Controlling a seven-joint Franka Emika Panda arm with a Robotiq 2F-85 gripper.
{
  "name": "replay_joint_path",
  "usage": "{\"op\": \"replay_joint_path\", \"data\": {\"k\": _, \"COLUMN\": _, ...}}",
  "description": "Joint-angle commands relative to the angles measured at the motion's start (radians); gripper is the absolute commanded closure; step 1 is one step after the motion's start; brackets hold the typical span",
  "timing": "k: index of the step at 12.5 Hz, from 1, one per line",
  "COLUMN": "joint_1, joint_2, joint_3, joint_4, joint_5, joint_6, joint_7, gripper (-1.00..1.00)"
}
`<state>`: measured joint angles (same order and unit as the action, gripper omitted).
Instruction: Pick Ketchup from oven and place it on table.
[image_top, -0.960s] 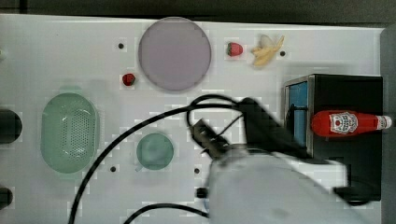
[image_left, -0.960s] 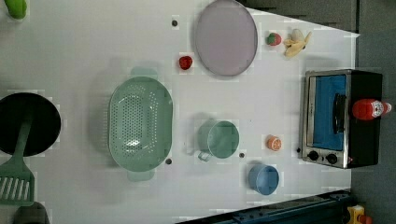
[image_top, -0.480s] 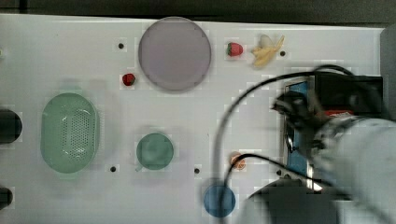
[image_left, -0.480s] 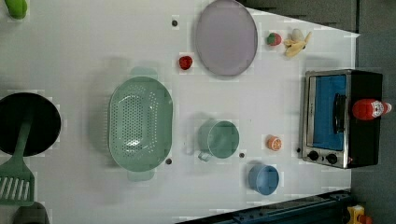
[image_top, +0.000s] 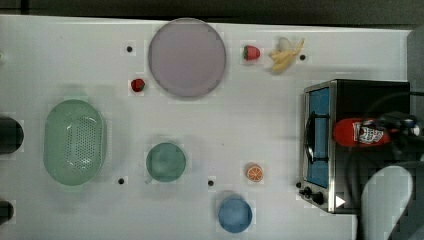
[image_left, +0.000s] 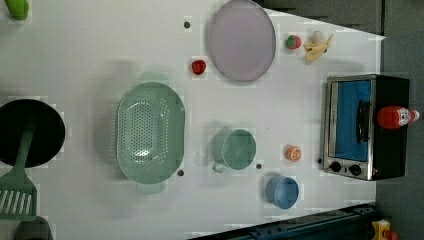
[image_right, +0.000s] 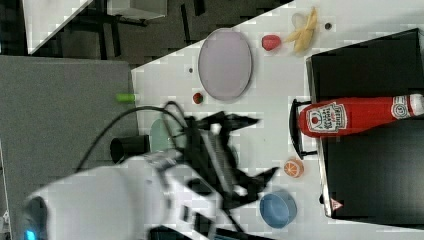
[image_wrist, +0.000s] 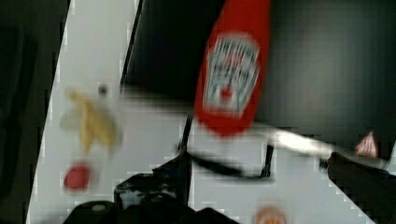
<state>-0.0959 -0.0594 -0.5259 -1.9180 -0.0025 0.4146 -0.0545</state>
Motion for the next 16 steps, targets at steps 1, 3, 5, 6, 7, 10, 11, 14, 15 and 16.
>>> {"op": "replay_joint_path", "data": {"k": 1, "joint_1": 0.002, "joint_2": 0.081, "joint_3": -0.003, "joint_4": 0.020, "joint_5": -0.004, "joint_6": 0.067, "joint_7": 0.022, "gripper": -1.00}}
{"op": "replay_joint_path", "data": {"k": 3, "joint_1": 0.000, "joint_2": 0.155, "joint_3": -0.031, "joint_4": 0.031, "joint_5": 0.004, "joint_6": 0.118, "joint_7": 0.022, "gripper": -1.00}}
{"op": "replay_joint_path", "data": {"k": 5, "joint_1": -0.012, "joint_2": 0.224, "joint_3": -0.048, "joint_4": 0.045, "joint_5": 0.088, "joint_6": 0.159, "joint_7": 0.022, "gripper": -1.00}}
{"op": "replay_joint_path", "data": {"k": 6, "joint_1": -0.021, "joint_2": 0.256, "joint_3": -0.053, "joint_4": 0.051, "joint_5": 0.147, "joint_6": 0.176, "joint_7": 0.022, "gripper": -1.00}}
{"op": "replay_joint_path", "data": {"k": 7, "joint_1": -0.031, "joint_2": 0.285, "joint_3": -0.055, "joint_4": 0.056, "joint_5": 0.181, "joint_6": 0.177, "joint_7": 0.022, "gripper": -1.00}}
{"op": "replay_joint_path", "data": {"k": 10, "joint_1": -0.046, "joint_2": 0.352, "joint_3": -0.058, "joint_4": 0.059, "joint_5": 0.219, "joint_6": 0.183, "joint_7": 0.024, "gripper": -1.00}}
{"op": "replay_joint_path", "data": {"k": 11, "joint_1": -0.047, "joint_2": 0.366, "joint_3": -0.057, "joint_4": 0.061, "joint_5": 0.243, "joint_6": 0.183, "joint_7": 0.024, "gripper": -1.00}}
{"op": "replay_joint_path", "data": {"k": 14, "joint_1": -0.050, "joint_2": 0.392, "joint_3": -0.058, "joint_4": 0.062, "joint_5": 0.257, "joint_6": 0.191, "joint_7": 0.024, "gripper": -1.00}}
{"op": "replay_joint_path", "data": {"k": 15, "joint_1": -0.050, "joint_2": 0.397, "joint_3": -0.058, "joint_4": 0.062, "joint_5": 0.258, "joint_6": 0.192, "joint_7": 0.024, "gripper": -1.00}}
{"op": "replay_joint_path", "data": {"k": 16, "joint_1": -0.053, "joint_2": 0.403, "joint_3": -0.059, "joint_4": 0.062, "joint_5": 0.258, "joint_6": 0.193, "joint_7": 0.024, "gripper": -0.92}}
